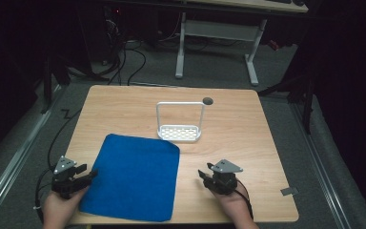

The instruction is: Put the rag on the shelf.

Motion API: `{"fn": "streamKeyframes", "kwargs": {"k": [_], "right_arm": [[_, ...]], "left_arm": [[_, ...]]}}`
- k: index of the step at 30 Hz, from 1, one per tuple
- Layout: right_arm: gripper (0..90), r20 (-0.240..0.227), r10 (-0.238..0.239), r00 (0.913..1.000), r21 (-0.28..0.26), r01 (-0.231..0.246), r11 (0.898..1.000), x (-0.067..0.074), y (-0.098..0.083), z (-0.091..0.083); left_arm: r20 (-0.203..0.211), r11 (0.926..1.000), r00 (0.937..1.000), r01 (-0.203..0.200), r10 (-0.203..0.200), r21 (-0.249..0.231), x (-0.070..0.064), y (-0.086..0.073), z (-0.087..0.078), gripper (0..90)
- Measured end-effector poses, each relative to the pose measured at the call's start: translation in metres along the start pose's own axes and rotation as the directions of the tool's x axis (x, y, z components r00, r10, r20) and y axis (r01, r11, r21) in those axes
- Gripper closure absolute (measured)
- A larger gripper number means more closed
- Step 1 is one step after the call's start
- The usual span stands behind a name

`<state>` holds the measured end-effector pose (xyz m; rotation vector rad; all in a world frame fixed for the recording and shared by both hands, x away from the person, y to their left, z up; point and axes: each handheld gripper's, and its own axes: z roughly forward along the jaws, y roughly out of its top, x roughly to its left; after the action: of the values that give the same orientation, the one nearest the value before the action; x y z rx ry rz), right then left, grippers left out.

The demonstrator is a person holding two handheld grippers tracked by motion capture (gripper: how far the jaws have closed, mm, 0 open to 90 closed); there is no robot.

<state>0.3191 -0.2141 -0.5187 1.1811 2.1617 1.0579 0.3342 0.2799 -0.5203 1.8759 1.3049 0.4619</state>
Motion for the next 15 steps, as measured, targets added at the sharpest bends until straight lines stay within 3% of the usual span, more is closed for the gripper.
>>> {"fn": "streamKeyframes", "kwargs": {"k": [3, 6, 9, 12, 15], "right_arm": [[58.3, 0.027, 0.032, 0.9991, -0.007, -0.032, 0.999, -0.004, 0.0, 0.0], [56.2, 0.024, 0.012, 0.9996, -0.005, -0.012, 1.0, -0.003, -0.001, 0.0], [52.8, 0.001, -0.022, 0.9998, -0.012, 0.022, 1.0, 0.002, 0.001, 0.001], [52.5, -0.038, -0.005, 0.9993, -0.029, 0.004, 1.0, 0.002, 0.003, 0.001], [52.3, -0.083, -0.018, 0.9964, -0.023, 0.016, 1.0, 0.007, 0.006, 0.005]], "left_arm": [[0.015, 0.9996, 0.9999, -0.005, 0.006, -0.027, 0.0, 0.007, -0.001, 45.0], [0.009, 0.9977, 0.9981, -0.06, 0.06, -0.033, -0.006, 0.008, 0.002, 44.3], [0.01, 0.9957, 0.9959, -0.089, 0.09, -0.025, -0.013, 0.007, 0.004, 44.6], [0.017, 0.9957, 0.9961, -0.086, 0.087, -0.033, -0.015, 0.008, 0.003, 44.8], [0.04, 0.9972, 0.9971, -0.063, 0.065, -0.041, -0.014, 0.009, 0.001, 46.0]]}}
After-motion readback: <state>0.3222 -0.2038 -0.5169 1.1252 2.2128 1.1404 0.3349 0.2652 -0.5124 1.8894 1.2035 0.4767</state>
